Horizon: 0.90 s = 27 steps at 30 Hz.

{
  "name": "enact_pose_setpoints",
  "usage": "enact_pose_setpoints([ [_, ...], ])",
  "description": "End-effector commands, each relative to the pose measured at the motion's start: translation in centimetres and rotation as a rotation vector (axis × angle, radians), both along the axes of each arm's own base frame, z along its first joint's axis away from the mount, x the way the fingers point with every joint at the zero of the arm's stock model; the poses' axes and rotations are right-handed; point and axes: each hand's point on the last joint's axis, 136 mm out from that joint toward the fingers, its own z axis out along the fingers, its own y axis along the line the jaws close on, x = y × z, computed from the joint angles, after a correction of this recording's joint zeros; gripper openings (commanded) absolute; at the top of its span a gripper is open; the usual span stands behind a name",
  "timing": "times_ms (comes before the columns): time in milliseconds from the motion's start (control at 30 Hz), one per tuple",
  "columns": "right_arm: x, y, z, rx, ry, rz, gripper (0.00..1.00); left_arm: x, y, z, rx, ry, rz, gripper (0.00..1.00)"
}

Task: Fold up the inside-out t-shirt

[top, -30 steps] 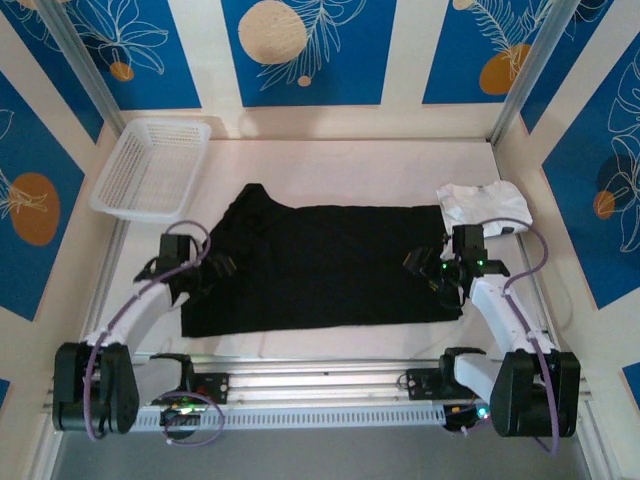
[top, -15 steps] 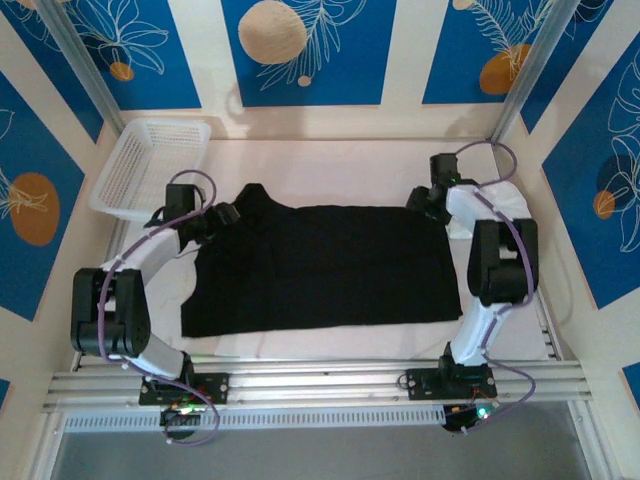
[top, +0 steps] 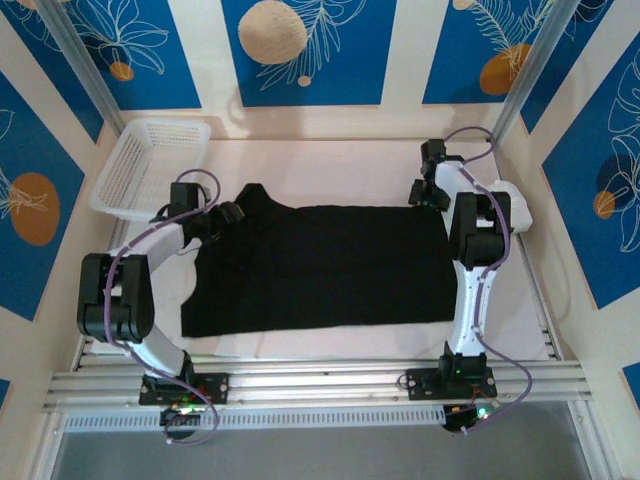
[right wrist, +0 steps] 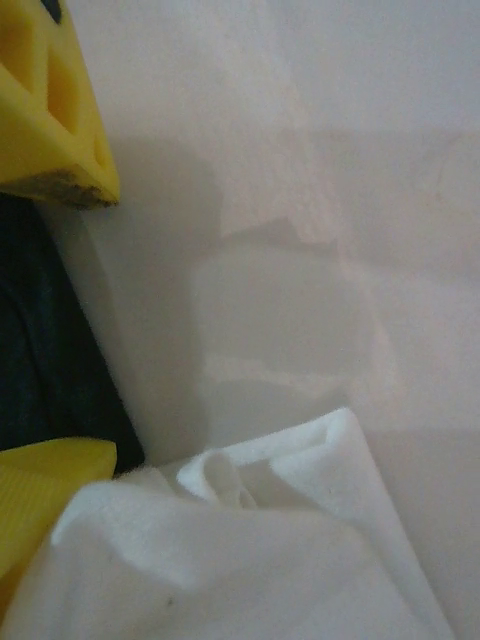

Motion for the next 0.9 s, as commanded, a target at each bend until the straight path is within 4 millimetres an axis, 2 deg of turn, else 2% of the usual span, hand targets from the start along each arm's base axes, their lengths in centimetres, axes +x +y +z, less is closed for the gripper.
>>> enact_pose_setpoints([
  [0, -1.4, -0.4, -1.2, 0.018, 0.087, 0.009, 0.52, 1.4, -0.1, 1.2, -0.008, -0.035, -0.009, 0.67],
  [167, -1.0, -0.3, -0.9, 0.043, 0.071, 0.024, 0.23, 2.5, 0.3, 1.1, 0.029, -0.033, -0.004, 0.67],
  [267, -0.5, 0.2, -0.1, 0.056, 0.036, 0.044, 0.09, 3.5, 0.3, 1.5, 0.079, -0.042, -0.030, 0.66],
  [367, 0.0, 0.8, 1.4, 0.062, -0.018, 0.069, 0.01, 4.9, -0.1, 1.7, 0.174, -0.043, -0.072, 0.66],
  [467, 0.3, 1.2, 3.4, 0.037, -0.080, 0.097, 0.00, 6.5, -0.6, 1.4, 0.277, -0.031, -0.125, 0.65],
  [600, 0.1, 2.0, 5.5, 0.036, -0.146, 0.128, 0.00, 8.4, -0.3, 0.1, 0.384, 0.028, -0.159, 0.65],
  [867, -0.5, 2.7, 5.8, 0.033, -0.171, 0.161, 0.00, 12.9, -1.0, -3.0, 0.418, 0.118, -0.220, 0.65],
])
